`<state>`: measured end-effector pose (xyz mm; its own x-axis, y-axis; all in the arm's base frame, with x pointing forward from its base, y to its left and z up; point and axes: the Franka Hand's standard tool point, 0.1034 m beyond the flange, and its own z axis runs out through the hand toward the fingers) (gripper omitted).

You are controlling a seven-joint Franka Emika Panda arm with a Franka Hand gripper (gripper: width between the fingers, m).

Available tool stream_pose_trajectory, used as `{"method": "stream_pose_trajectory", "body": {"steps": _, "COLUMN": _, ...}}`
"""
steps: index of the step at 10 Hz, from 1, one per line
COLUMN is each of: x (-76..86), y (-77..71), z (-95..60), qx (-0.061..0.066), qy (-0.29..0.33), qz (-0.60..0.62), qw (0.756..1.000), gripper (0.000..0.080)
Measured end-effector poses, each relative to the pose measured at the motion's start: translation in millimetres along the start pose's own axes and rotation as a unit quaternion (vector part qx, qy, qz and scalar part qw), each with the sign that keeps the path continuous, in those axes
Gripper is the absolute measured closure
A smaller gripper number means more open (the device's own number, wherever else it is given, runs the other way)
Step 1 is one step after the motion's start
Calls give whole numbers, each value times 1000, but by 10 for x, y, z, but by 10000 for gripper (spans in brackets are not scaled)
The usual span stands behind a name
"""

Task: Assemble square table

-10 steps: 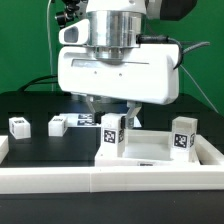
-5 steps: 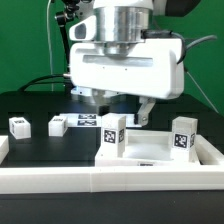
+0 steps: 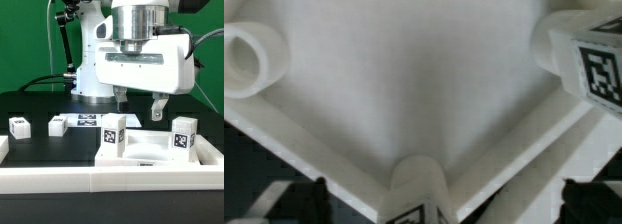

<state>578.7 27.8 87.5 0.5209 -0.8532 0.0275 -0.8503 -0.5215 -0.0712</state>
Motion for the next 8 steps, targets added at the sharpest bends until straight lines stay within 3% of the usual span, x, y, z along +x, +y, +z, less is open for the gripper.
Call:
{"method": "stream_pose_trajectory", "body": {"steps": 2, "x": -11, "y": -2, "z": -1, "qx": 0, "qy": 0, "qz": 0, "qw": 1000, "gripper": 150}}
{"method": "stream_pose_trajectory", "body": {"steps": 3, "x": -91, "y": 9, "z": -22, "qx": -1, "qy": -2, "qz": 58, "qw": 998, "gripper": 150}}
{"method": "stream_pose_trajectory", "body": {"steps": 5, "x": -357, "y": 171, "z": 8, "qx": -11, "qy": -16, "qz": 131, "qw": 991, "gripper": 150}}
{"method": "stream_pose_trajectory", "body": {"steps": 8, "x": -406, "y": 199, "z": 34, "qx": -13, "qy": -20, "qz": 138, "qw": 990, "gripper": 150}}
